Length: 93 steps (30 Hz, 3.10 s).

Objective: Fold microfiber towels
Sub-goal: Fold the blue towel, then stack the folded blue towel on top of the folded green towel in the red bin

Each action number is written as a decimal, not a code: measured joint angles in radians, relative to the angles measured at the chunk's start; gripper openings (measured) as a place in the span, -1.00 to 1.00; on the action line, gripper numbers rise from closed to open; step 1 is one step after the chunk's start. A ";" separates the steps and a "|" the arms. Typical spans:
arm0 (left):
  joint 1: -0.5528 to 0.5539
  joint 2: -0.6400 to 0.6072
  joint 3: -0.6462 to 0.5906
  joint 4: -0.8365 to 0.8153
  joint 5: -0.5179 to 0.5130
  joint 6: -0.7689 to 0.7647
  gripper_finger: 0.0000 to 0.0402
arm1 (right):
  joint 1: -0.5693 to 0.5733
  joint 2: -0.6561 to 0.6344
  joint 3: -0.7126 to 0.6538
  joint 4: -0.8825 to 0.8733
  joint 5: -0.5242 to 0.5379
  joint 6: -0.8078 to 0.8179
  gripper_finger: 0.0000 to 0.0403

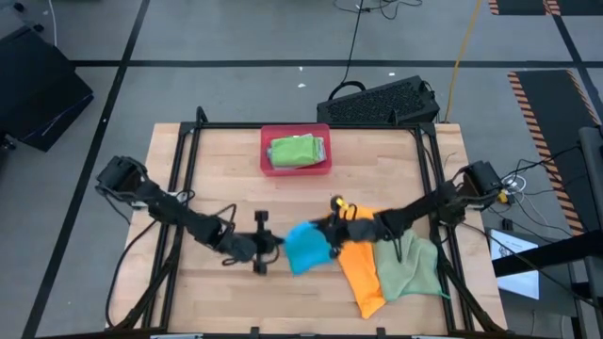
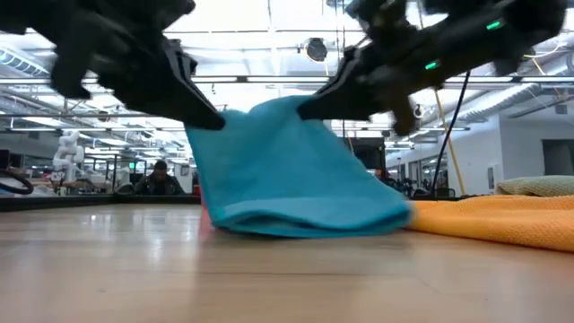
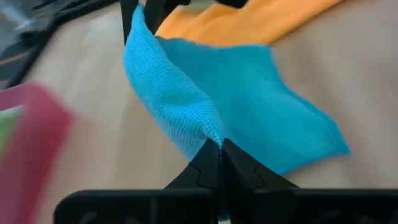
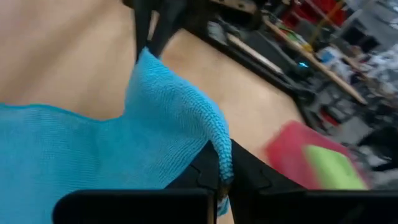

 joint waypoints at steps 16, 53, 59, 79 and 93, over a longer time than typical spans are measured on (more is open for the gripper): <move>0.077 -0.019 -0.001 -0.057 0.130 -0.083 -0.94 | -0.117 0.000 0.000 -0.143 -0.271 0.103 -0.96; 0.201 0.152 -0.001 0.044 0.193 -0.767 0.25 | -0.066 -0.146 -0.006 -0.525 -0.478 0.263 0.09; 0.249 0.210 0.000 0.073 0.309 -0.770 0.42 | -0.046 -0.146 -0.054 -0.487 -0.478 0.246 0.09; 0.281 0.169 -0.004 0.066 0.459 -0.216 -0.91 | -0.069 -0.159 -0.107 -0.378 -0.177 0.190 0.09; 0.561 -0.215 0.011 -0.183 0.500 0.250 -0.95 | -0.127 -0.315 -0.107 -0.385 -0.130 0.170 0.09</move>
